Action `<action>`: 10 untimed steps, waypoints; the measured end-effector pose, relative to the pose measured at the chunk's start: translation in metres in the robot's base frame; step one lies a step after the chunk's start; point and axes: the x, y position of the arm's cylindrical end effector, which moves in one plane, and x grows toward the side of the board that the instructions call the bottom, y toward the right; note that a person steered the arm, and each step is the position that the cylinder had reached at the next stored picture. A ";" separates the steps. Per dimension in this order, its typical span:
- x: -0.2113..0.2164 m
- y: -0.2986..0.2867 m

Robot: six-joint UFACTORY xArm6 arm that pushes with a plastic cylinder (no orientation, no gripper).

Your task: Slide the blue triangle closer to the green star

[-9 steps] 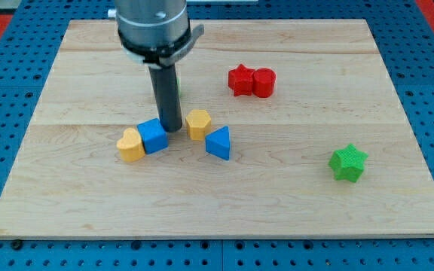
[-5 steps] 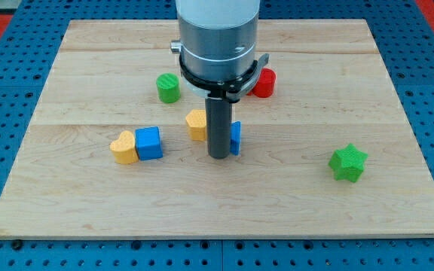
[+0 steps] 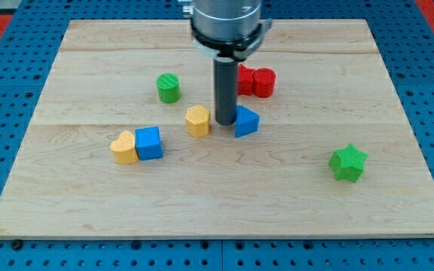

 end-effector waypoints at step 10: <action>0.041 0.081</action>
